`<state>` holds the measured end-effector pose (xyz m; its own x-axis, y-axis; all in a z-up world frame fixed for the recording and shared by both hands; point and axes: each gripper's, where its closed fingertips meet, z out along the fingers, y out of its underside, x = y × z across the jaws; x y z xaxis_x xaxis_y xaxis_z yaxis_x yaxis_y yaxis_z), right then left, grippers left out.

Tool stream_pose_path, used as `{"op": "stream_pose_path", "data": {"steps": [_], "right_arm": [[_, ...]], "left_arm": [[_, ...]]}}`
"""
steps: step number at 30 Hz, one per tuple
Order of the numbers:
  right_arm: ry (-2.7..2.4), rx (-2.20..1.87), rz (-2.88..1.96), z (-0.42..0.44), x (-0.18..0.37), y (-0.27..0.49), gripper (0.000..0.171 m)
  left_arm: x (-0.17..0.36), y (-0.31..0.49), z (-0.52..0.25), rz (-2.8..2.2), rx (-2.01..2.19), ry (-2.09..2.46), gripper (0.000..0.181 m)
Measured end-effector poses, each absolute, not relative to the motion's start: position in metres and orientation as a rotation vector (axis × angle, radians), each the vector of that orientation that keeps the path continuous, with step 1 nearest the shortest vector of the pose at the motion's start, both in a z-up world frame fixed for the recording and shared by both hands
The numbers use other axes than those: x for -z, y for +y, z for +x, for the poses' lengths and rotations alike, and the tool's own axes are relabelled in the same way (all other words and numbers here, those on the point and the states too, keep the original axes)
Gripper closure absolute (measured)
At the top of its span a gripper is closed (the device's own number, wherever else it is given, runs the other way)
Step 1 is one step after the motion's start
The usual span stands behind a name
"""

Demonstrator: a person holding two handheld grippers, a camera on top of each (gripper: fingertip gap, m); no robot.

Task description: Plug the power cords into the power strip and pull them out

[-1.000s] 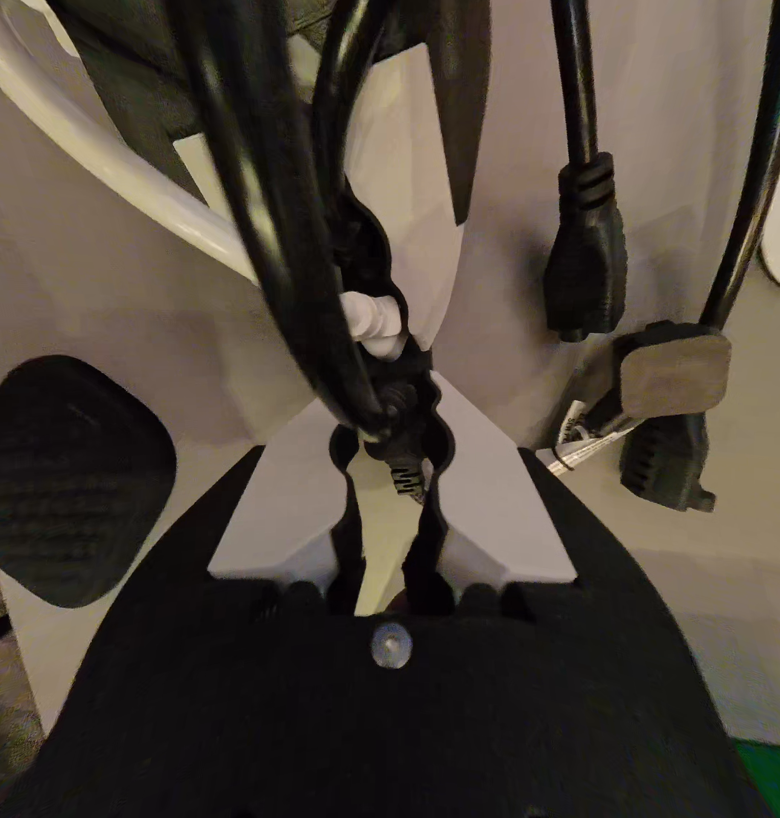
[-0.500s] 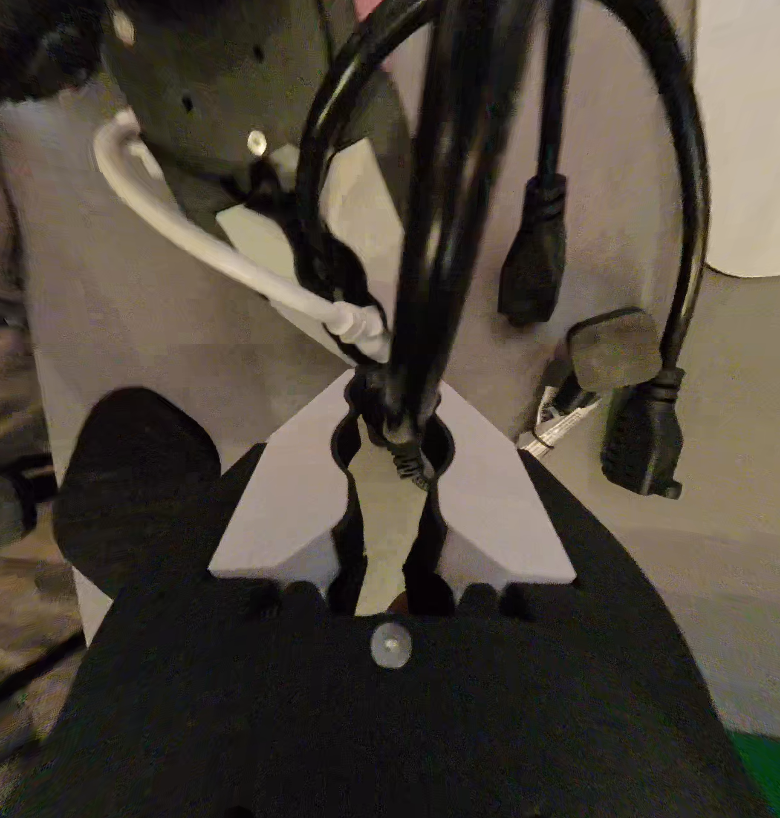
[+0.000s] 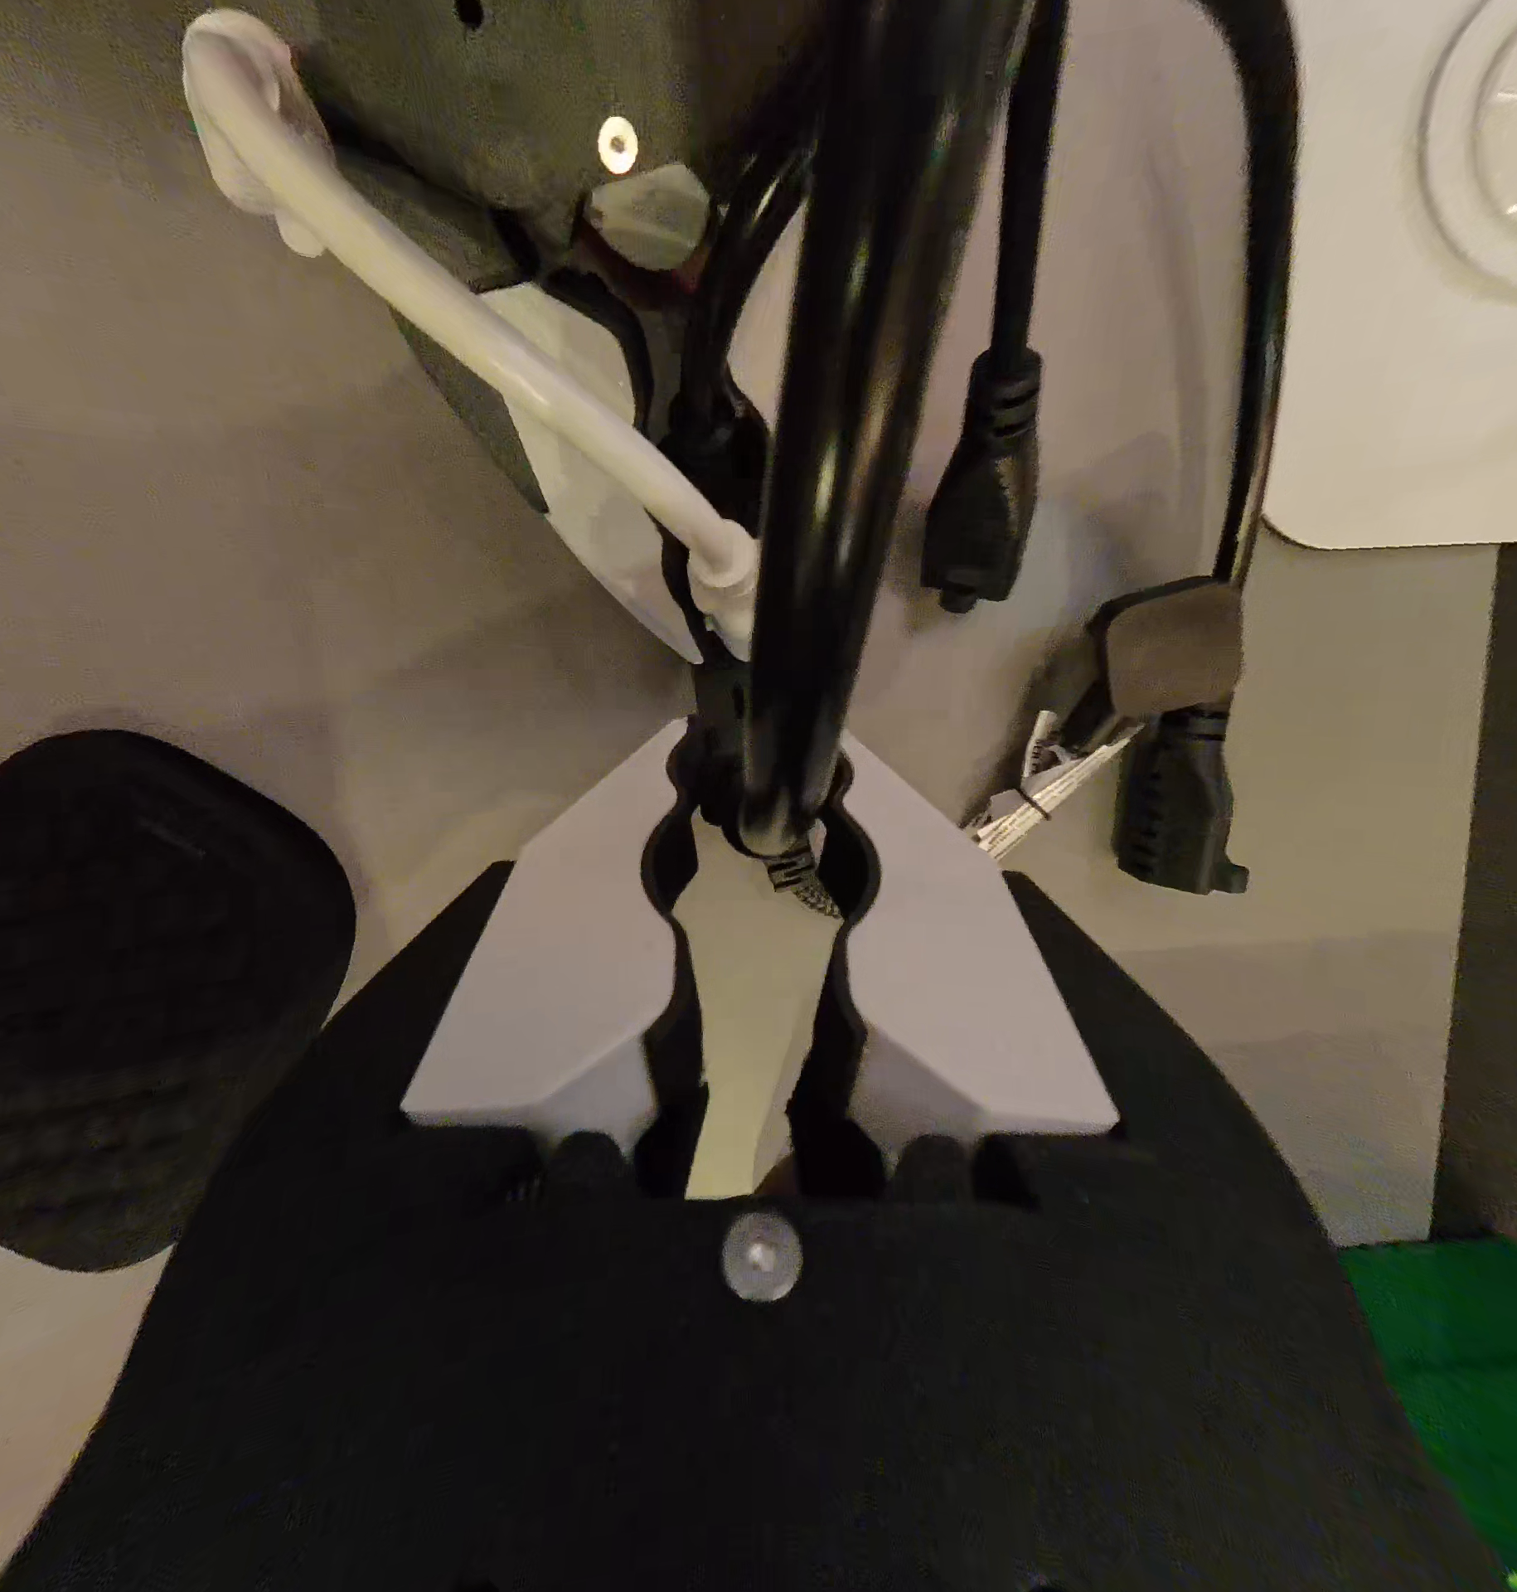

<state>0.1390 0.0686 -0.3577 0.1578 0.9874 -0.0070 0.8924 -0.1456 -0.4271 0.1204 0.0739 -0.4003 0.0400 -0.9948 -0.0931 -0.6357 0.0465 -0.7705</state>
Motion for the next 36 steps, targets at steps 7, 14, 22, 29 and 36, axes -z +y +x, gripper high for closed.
{"op": "stream_pose_path", "data": {"steps": [7,14,22,29,36], "right_arm": [[-1.617,-0.430,-2.055,0.137,0.307,0.087,0.150],[-1.434,-0.394,-2.048,0.158,0.268,0.109,0.149],[-1.125,-0.329,-2.085,0.206,0.230,0.140,0.150],[-1.161,-0.237,-2.095,0.218,0.221,0.133,0.150],[-1.224,-0.327,-2.078,0.193,0.218,0.110,0.151]], "left_arm": [[0.400,0.072,0.119,-1.653,0.688,1.680,0.156],[0.400,0.070,0.118,-1.618,0.662,1.705,0.156],[0.400,0.069,0.112,-1.586,0.718,1.725,0.155],[0.400,0.068,0.110,-1.569,0.706,1.741,0.156],[0.400,0.067,0.111,-1.563,0.687,1.749,0.156]]}}
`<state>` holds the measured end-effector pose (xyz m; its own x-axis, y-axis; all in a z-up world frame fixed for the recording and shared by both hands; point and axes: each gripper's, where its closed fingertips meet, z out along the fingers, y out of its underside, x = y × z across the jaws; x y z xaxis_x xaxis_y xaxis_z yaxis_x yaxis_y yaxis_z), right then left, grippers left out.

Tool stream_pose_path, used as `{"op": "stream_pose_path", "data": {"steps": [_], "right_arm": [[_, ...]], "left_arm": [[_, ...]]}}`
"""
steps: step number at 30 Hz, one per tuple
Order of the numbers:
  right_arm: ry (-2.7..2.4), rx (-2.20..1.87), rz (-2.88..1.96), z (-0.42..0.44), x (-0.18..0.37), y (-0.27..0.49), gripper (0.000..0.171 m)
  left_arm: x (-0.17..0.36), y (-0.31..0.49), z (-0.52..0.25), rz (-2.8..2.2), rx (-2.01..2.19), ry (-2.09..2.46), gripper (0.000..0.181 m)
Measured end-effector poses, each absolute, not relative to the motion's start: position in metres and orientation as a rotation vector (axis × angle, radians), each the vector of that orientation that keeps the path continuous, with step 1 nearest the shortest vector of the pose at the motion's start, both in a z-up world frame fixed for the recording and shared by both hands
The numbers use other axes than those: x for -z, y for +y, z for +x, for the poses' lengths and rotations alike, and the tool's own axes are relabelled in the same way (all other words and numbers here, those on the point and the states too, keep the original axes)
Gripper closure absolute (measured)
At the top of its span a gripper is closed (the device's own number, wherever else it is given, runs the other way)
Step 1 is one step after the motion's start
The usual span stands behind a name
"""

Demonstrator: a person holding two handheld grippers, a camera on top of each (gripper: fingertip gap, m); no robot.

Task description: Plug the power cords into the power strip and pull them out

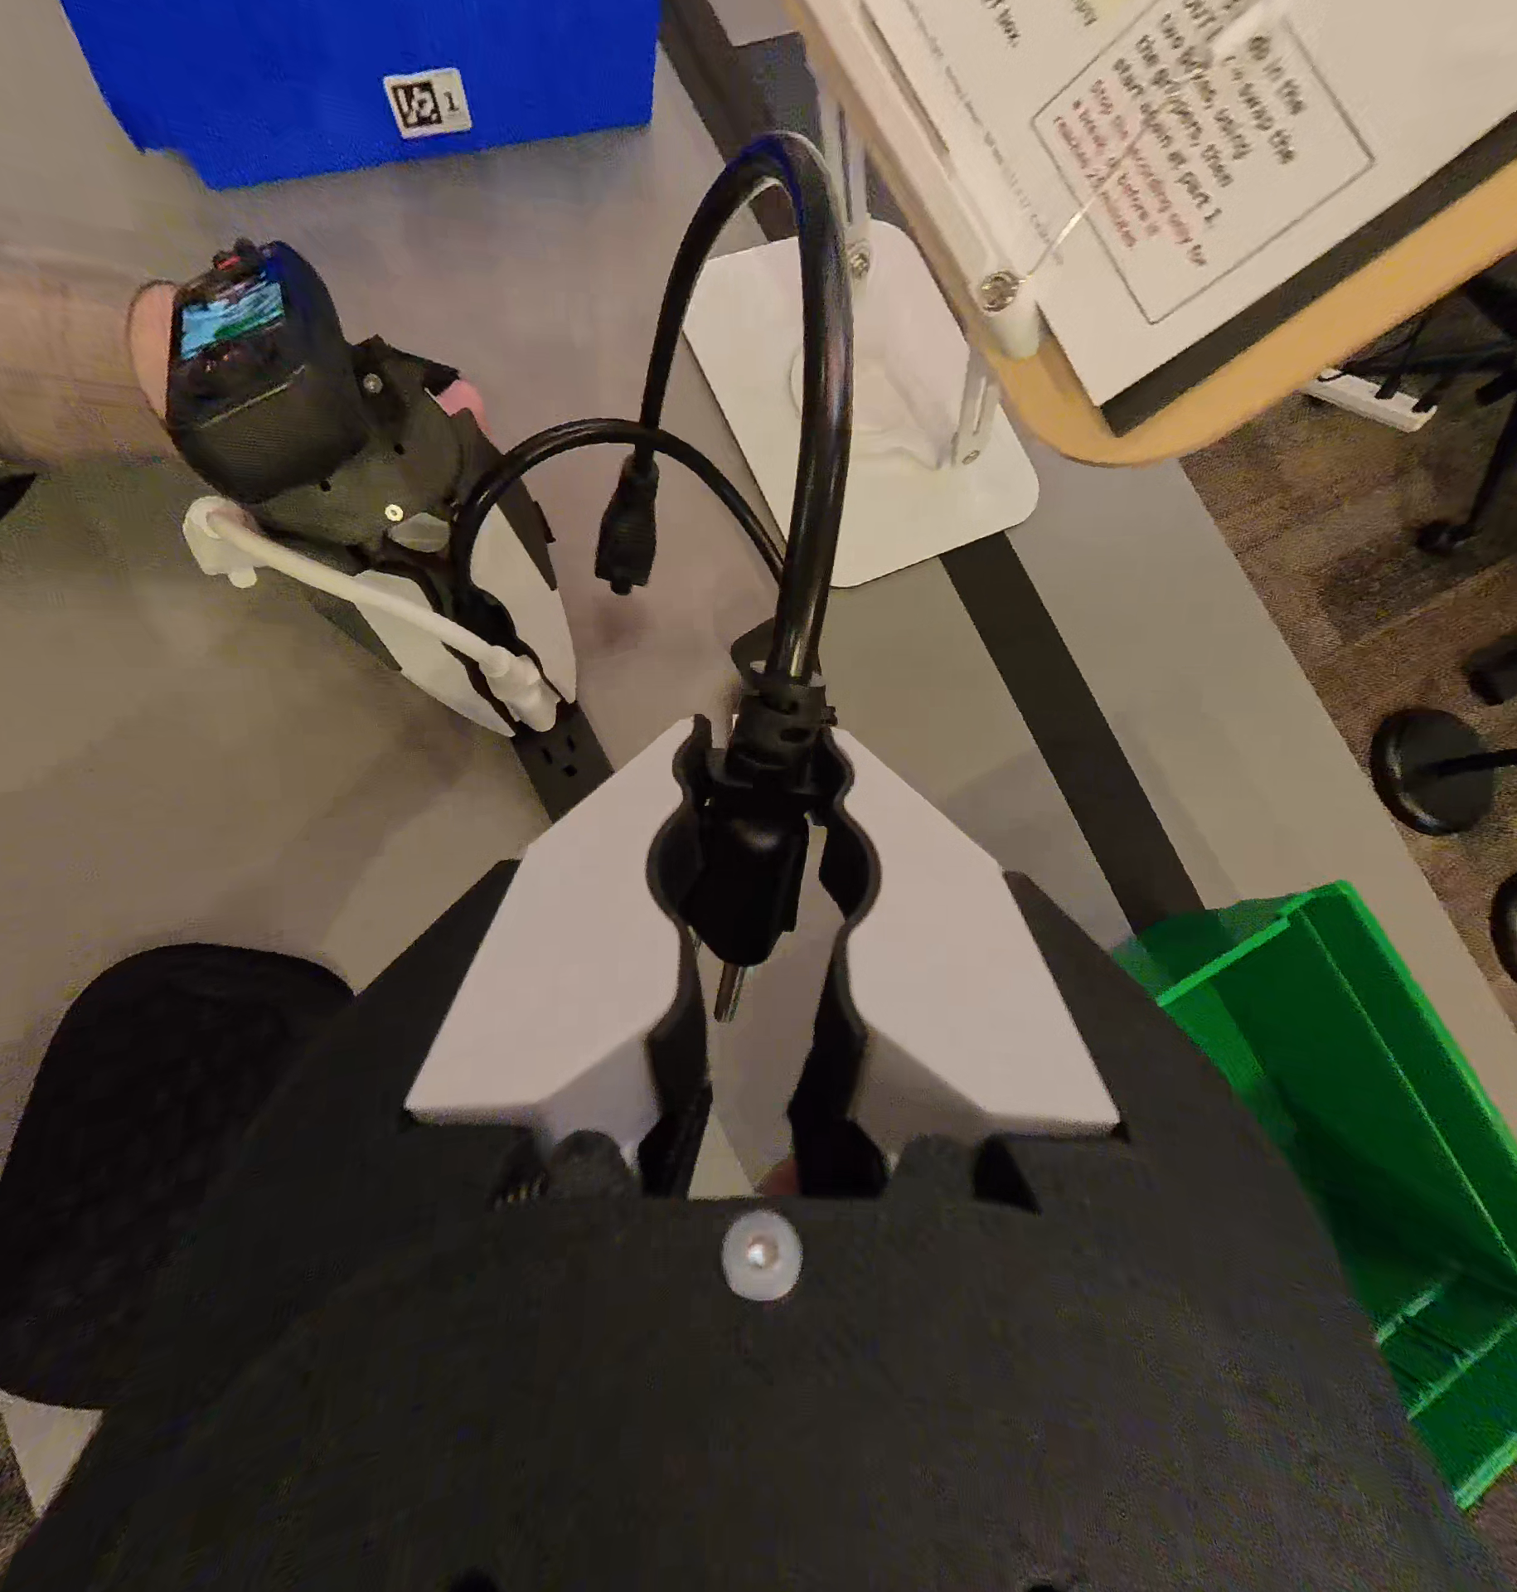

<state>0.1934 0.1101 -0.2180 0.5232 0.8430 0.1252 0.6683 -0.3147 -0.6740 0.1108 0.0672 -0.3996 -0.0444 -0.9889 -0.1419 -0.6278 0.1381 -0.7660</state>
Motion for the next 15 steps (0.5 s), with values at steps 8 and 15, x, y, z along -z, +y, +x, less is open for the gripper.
{"op": "stream_pose_path", "data": {"steps": [8,15], "right_arm": [[-1.420,-0.378,-2.014,0.099,0.245,0.114,0.151],[-1.304,-0.436,-1.884,0.060,0.207,0.145,0.151]], "left_arm": [[0.400,0.049,0.127,-1.491,0.600,1.810,0.156],[0.399,0.044,0.129,-1.466,0.608,1.821,0.156]]}}
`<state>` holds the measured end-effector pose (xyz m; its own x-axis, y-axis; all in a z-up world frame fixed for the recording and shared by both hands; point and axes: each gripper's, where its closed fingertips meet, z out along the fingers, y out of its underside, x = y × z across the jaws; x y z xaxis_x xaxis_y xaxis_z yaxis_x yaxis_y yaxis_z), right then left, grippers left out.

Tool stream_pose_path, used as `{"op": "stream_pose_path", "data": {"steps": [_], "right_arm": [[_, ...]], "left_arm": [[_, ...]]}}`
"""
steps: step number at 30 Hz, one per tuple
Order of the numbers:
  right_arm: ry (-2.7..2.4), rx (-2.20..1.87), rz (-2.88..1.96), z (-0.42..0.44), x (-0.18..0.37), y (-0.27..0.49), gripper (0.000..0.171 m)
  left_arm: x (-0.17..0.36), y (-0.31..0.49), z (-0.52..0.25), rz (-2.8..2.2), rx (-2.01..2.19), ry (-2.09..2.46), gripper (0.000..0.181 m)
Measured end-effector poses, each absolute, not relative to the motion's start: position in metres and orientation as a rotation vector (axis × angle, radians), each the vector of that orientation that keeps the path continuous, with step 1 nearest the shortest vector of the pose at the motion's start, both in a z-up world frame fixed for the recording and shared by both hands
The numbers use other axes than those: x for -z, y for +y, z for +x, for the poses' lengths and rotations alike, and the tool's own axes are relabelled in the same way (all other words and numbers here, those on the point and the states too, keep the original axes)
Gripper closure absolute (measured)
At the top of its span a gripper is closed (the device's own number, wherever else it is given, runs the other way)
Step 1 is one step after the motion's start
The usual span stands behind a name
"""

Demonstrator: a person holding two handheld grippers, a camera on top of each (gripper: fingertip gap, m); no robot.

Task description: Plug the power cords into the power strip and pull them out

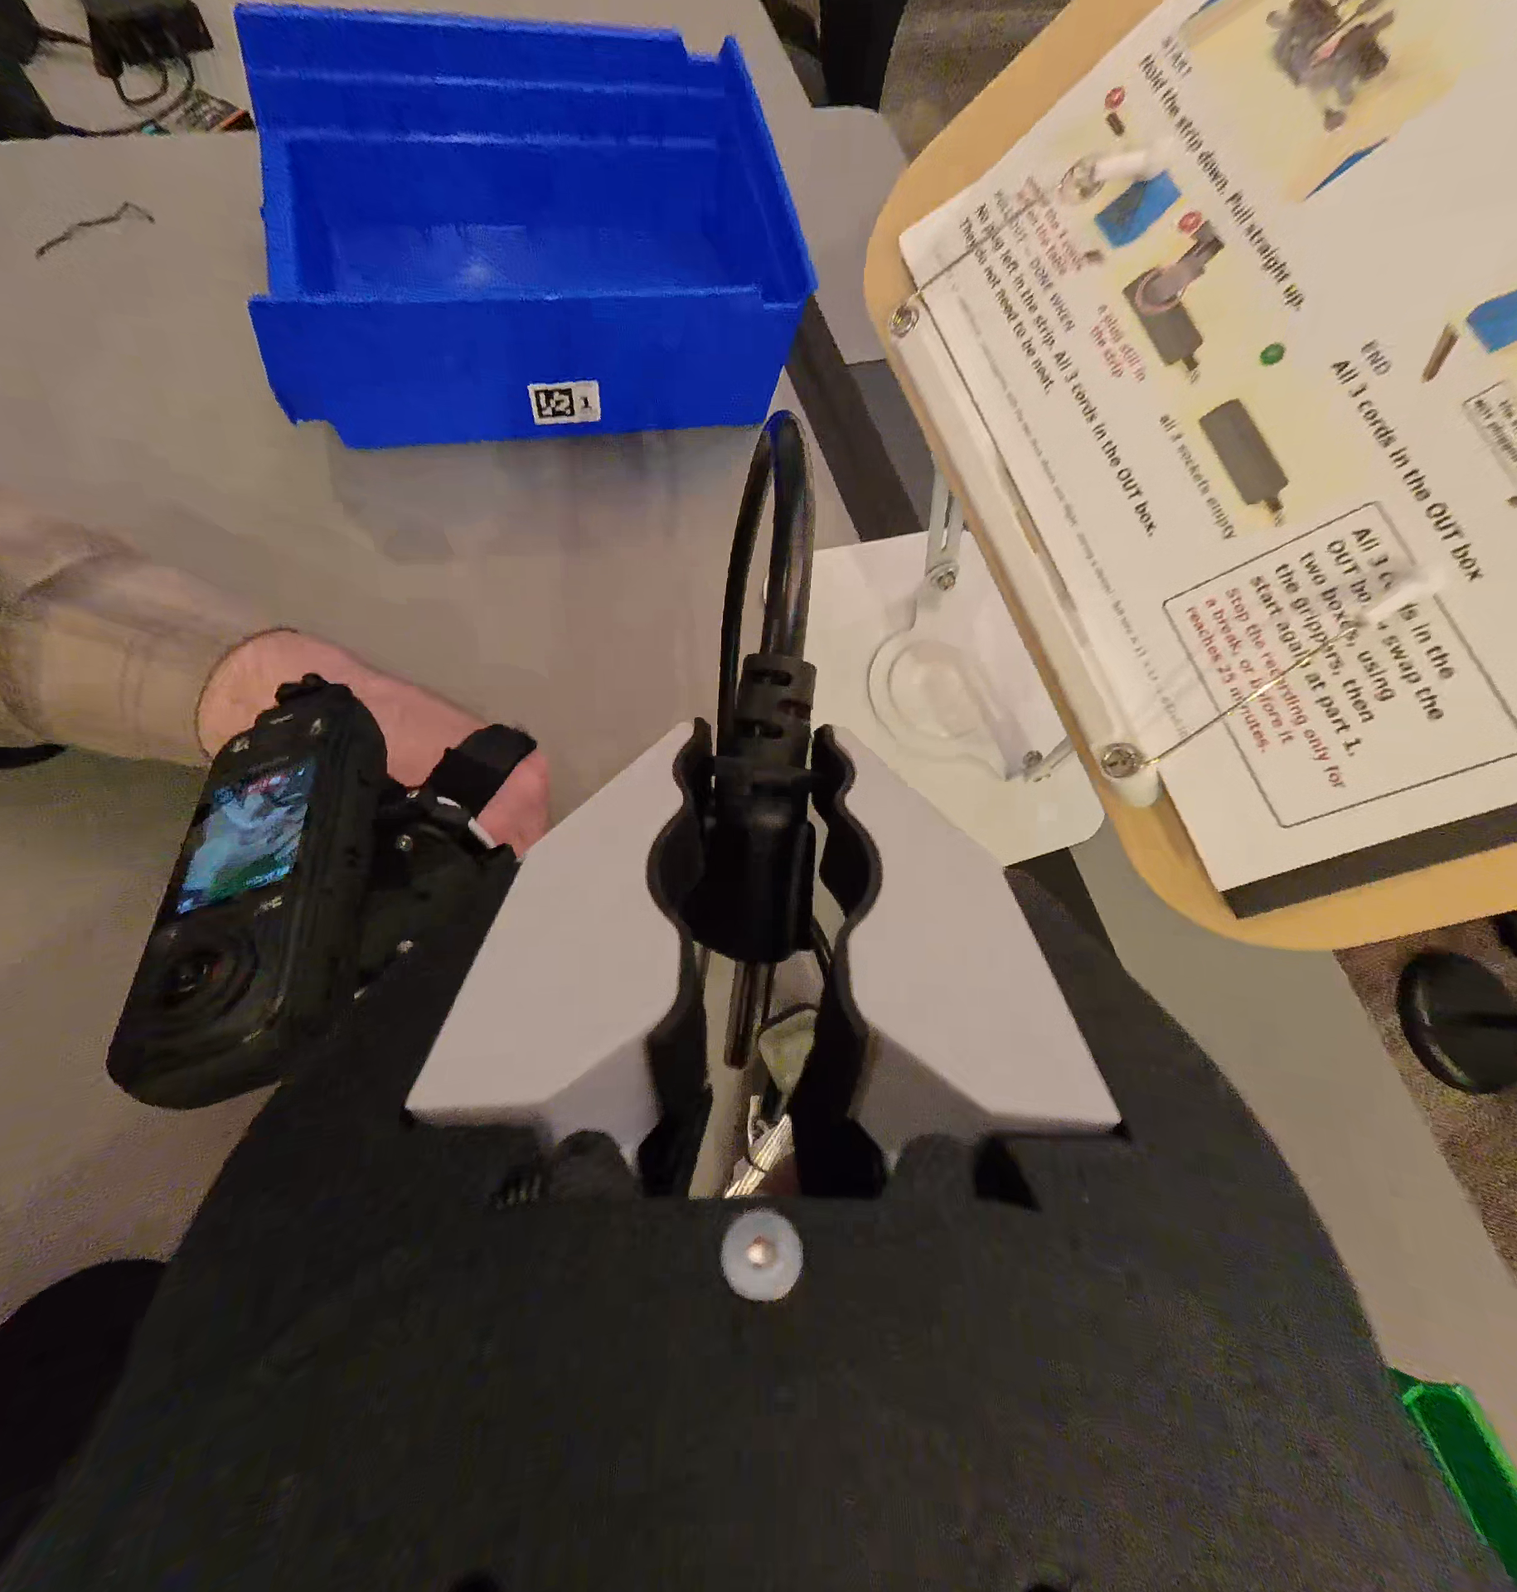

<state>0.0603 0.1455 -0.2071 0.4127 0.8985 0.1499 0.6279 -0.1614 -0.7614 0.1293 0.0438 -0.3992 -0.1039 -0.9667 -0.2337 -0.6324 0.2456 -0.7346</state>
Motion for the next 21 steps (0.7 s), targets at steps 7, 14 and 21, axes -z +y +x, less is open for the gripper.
{"op": "stream_pose_path", "data": {"steps": [7,14,21], "right_arm": [[-1.134,-0.490,-1.803,0.078,0.157,0.158,0.151],[-1.011,-0.365,-1.721,0.139,0.082,0.142,0.151],[-0.873,-0.140,-1.786,0.241,0.043,0.108,0.151]], "left_arm": [[0.399,0.044,0.129,-1.462,0.622,1.815,0.156],[0.400,0.044,0.129,-1.462,0.630,1.808,0.155],[0.400,0.045,0.129,-1.477,0.640,1.799,0.155]]}}
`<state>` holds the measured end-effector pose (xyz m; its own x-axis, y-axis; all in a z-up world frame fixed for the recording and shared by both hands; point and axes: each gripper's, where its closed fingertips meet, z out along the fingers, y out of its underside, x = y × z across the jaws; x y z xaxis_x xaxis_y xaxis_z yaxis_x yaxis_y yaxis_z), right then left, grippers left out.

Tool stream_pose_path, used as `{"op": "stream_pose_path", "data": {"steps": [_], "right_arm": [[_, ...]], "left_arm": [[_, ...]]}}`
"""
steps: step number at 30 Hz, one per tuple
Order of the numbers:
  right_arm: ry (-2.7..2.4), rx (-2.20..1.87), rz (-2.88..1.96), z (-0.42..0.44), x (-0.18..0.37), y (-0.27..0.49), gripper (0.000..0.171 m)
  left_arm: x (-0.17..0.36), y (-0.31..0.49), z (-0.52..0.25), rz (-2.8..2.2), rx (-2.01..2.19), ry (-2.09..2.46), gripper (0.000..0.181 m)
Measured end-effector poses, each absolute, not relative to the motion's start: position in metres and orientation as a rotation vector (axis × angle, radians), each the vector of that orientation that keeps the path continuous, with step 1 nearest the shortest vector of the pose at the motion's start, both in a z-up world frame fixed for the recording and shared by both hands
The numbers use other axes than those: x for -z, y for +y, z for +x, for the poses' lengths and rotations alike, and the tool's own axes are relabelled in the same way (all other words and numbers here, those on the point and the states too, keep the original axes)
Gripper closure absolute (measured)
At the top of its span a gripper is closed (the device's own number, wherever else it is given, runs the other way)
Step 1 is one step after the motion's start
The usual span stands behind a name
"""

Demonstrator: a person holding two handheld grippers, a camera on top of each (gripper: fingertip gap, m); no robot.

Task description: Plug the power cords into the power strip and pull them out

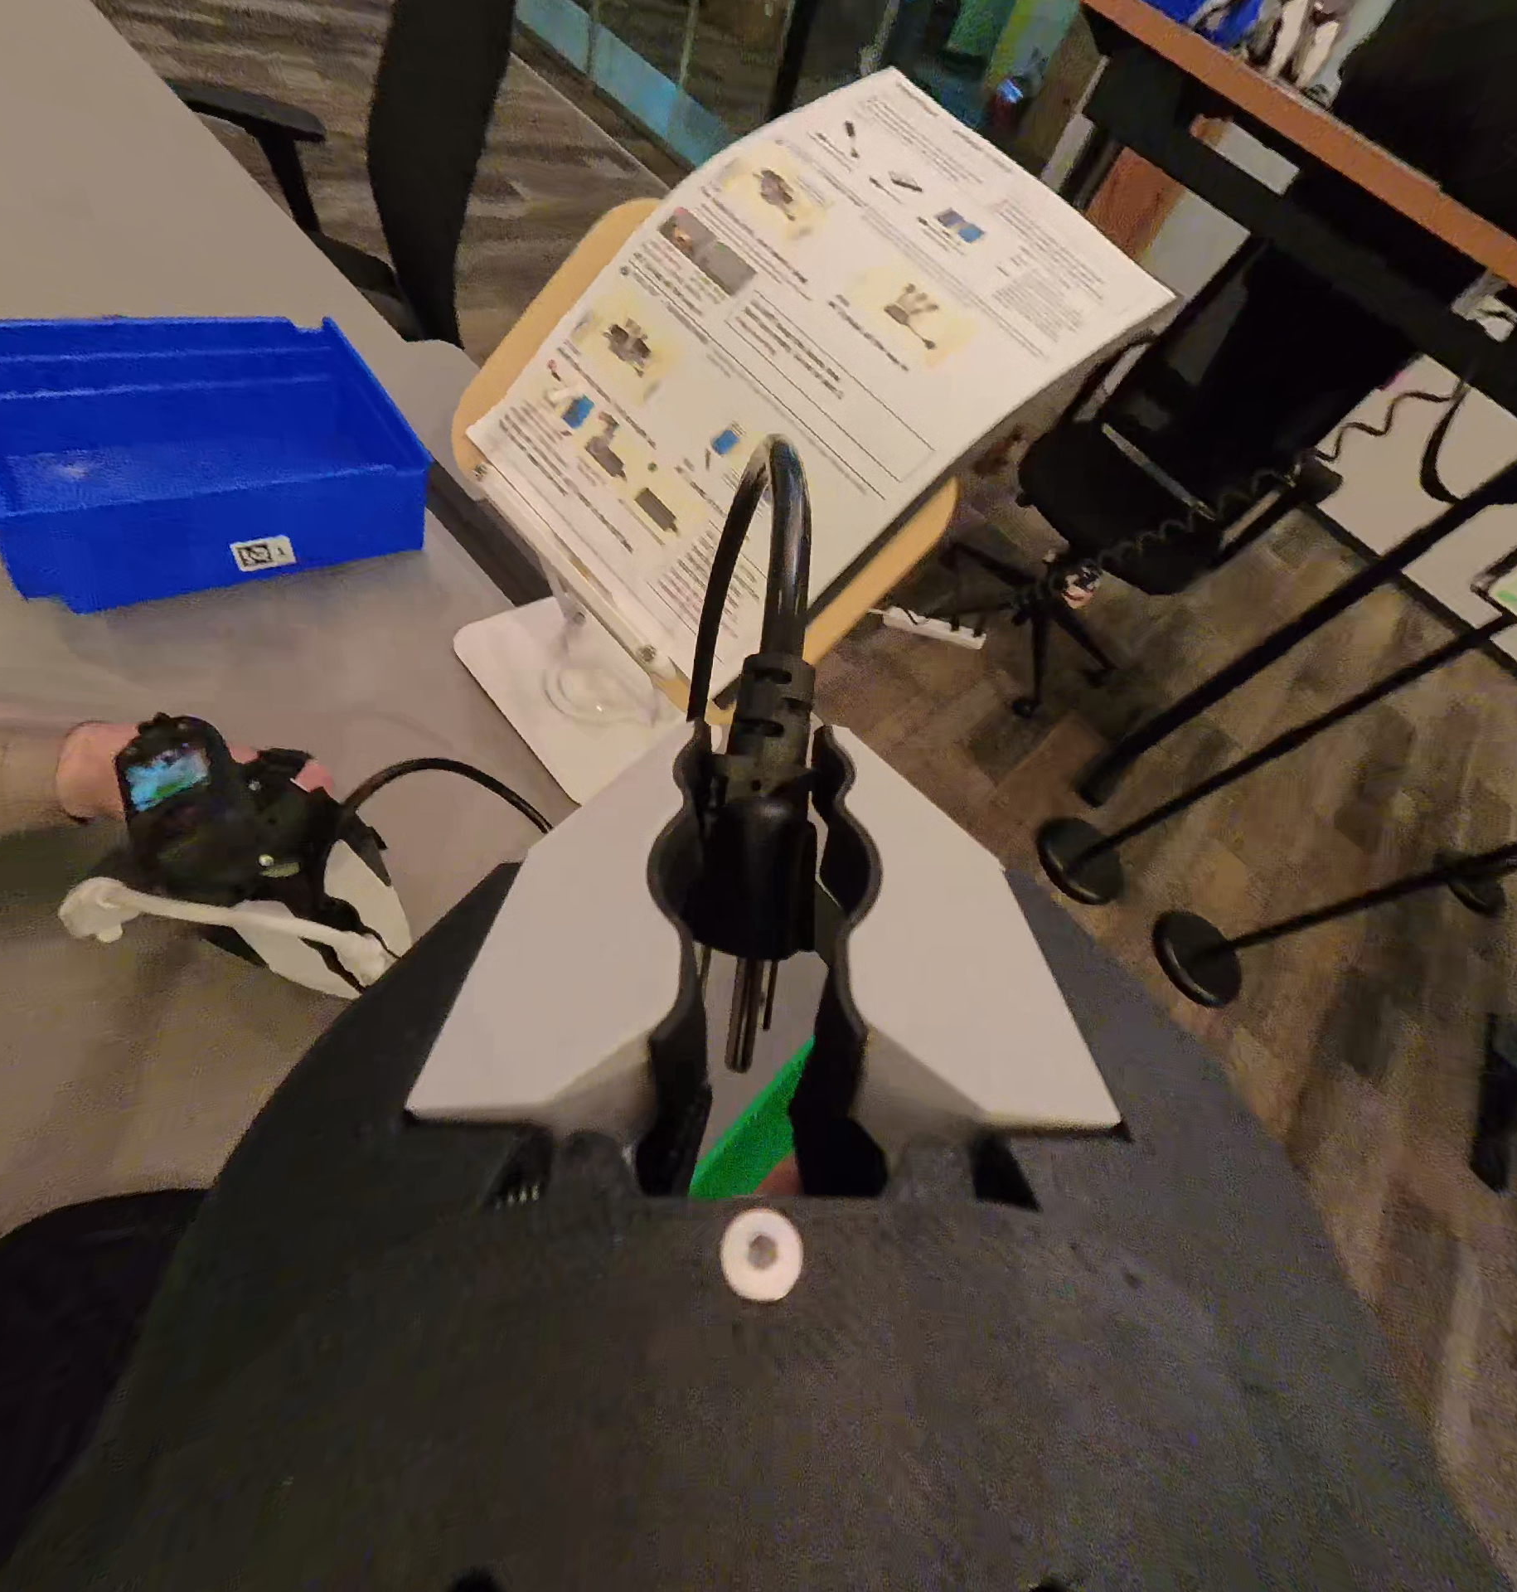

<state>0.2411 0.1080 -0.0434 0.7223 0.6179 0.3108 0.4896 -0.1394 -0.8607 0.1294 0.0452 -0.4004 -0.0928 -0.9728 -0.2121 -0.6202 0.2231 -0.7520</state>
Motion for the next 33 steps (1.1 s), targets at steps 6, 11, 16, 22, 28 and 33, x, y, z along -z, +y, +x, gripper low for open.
{"op": "stream_pose_path", "data": {"steps": [6,11,16,22,28,33], "right_arm": [[-0.739,-0.016,-1.944,0.323,0.078,0.095,0.151],[-0.623,0.013,-2.093,0.371,0.135,0.092,0.151],[-0.503,-0.058,-2.229,0.406,0.200,0.100,0.151],[-0.379,-0.167,-2.347,0.431,0.260,0.126,0.150],[-0.389,-0.057,-2.498,0.449,0.326,0.159,0.150],[-0.584,0.227,-2.723,0.463,0.379,0.155,0.143]], "left_arm": [[0.401,0.046,0.129,-1.483,0.644,1.793,0.154],[0.401,0.046,0.129,-1.485,0.648,1.793,0.155],[0.402,0.046,0.129,-1.488,0.649,1.795,0.155],[0.403,0.046,0.129,-1.486,0.642,1.801,0.155],[0.403,0.047,0.129,-1.487,0.648,1.800,0.155],[0.403,0.047,0.129,-1.487,0.649,1.801,0.155]]}}
